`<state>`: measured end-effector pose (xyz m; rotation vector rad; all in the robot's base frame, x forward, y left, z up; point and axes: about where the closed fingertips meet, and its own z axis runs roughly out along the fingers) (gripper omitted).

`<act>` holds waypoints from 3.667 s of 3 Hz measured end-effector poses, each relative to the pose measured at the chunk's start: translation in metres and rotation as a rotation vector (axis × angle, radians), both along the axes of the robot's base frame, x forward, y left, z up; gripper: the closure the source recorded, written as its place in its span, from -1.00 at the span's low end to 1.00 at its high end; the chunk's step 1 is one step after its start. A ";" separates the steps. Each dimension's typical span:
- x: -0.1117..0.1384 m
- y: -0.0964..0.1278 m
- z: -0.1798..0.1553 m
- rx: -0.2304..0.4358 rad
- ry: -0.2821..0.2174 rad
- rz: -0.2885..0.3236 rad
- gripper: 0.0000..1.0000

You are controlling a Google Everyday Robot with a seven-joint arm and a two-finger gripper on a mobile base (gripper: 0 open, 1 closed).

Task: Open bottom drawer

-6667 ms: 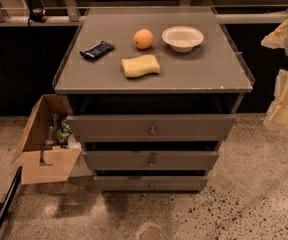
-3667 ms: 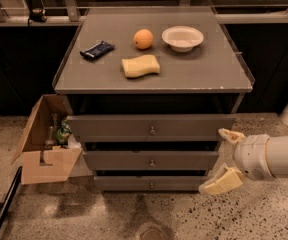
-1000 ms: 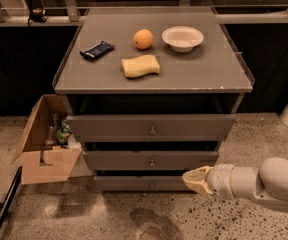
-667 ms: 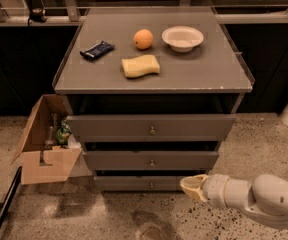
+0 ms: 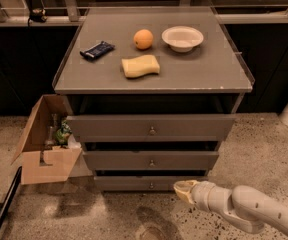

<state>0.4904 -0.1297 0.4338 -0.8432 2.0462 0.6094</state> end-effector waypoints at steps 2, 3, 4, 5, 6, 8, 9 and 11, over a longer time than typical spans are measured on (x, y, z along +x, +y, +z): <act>-0.002 -0.001 -0.010 0.007 -0.029 -0.059 1.00; 0.005 -0.005 -0.046 -0.009 -0.061 -0.139 1.00; 0.015 -0.005 -0.087 -0.006 -0.066 -0.183 1.00; 0.031 -0.006 -0.123 0.013 -0.050 -0.209 1.00; 0.050 -0.008 -0.152 0.026 -0.038 -0.240 1.00; 0.094 -0.014 -0.188 0.100 -0.055 -0.248 1.00; 0.096 -0.014 -0.193 0.092 -0.098 -0.328 1.00; 0.114 -0.008 -0.210 0.098 -0.153 -0.421 1.00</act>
Offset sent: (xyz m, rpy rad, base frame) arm -0.0078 -0.0086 -0.0292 0.0194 -0.0910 -0.1855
